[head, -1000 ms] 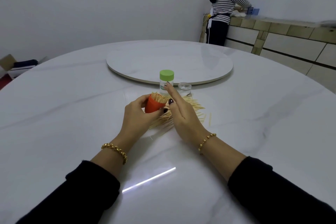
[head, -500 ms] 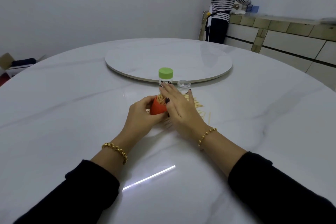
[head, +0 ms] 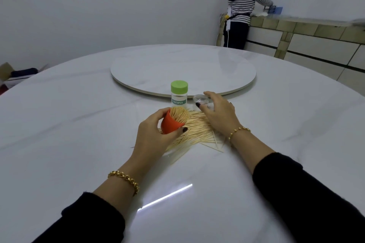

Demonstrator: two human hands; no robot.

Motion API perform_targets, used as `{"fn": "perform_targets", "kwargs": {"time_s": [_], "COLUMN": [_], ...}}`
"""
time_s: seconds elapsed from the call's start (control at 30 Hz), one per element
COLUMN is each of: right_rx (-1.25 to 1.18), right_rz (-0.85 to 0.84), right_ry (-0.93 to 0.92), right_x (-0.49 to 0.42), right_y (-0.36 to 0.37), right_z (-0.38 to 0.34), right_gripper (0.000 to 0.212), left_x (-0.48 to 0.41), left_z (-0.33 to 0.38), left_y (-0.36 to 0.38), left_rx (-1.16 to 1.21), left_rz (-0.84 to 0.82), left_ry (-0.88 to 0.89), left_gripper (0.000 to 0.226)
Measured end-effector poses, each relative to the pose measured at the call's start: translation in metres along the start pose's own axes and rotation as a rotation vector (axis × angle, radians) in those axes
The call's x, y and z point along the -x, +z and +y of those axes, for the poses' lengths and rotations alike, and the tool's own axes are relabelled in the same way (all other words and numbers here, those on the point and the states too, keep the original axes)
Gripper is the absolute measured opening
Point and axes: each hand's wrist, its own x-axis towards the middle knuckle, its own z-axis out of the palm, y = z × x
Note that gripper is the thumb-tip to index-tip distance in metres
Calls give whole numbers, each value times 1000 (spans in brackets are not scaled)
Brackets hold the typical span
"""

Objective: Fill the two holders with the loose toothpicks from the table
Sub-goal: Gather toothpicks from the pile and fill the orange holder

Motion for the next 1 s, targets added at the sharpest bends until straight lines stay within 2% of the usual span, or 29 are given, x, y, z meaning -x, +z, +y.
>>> {"fn": "perform_targets", "kwargs": {"time_s": [0.17,0.37,0.67,1.0], "right_rx": [82,90,-374,-835], "right_rz": [2,21,181,138], "right_ry": [20,-8,-73,106], "right_x": [-14,-18,1,57], "right_y": [7,7,-7,-16], "right_z": [-2,-5,-32,-67], "right_gripper": [52,44,42,39], "left_x": [-8,-10,-8,-2], "left_z": [-3,-5,-2,11], "left_y": [4,6,4,1], "left_rx": [-10,-10,29,113], "left_rz": [22,-2,-37,5], "left_ry": [28,29,13,-30], "left_gripper": [55,57,54,40]}}
